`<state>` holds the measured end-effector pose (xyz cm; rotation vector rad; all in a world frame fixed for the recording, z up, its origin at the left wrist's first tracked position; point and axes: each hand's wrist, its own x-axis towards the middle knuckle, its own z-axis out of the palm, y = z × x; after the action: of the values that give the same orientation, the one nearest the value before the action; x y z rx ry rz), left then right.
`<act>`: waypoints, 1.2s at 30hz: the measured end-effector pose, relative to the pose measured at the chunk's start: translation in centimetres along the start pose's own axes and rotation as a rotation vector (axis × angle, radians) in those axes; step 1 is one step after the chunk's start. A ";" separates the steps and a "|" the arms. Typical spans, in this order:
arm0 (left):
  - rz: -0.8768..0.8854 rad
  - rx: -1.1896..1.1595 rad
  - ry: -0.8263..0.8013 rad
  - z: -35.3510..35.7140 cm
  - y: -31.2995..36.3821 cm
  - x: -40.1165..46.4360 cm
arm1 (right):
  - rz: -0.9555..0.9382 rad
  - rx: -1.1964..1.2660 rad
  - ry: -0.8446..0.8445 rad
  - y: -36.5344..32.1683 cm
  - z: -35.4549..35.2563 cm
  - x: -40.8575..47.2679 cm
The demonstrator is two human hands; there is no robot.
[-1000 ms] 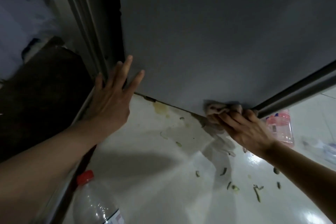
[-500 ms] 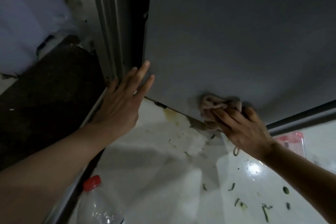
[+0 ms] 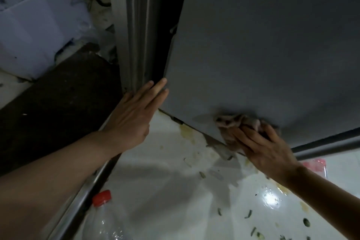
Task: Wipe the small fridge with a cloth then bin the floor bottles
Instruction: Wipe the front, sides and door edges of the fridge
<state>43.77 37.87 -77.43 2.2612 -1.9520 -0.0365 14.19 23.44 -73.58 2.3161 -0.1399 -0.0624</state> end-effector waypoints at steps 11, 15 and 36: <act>0.019 -0.213 -0.033 -0.5 -2.5 -1.8 | -0.110 -0.104 -0.030 -4.2 0.3 13.4; 0.012 -0.256 -0.024 -0.5 -2.9 -2.2 | -0.074 -0.114 0.022 -1.9 1.3 9.5; -0.103 -0.319 -0.054 -0.7 -3.2 -1.8 | -0.210 0.073 -0.230 -6.4 2.8 19.0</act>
<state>46.73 40.15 -77.32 2.1639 -1.7072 -0.3958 33.28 23.45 -80.25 2.3829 -0.0146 -0.4373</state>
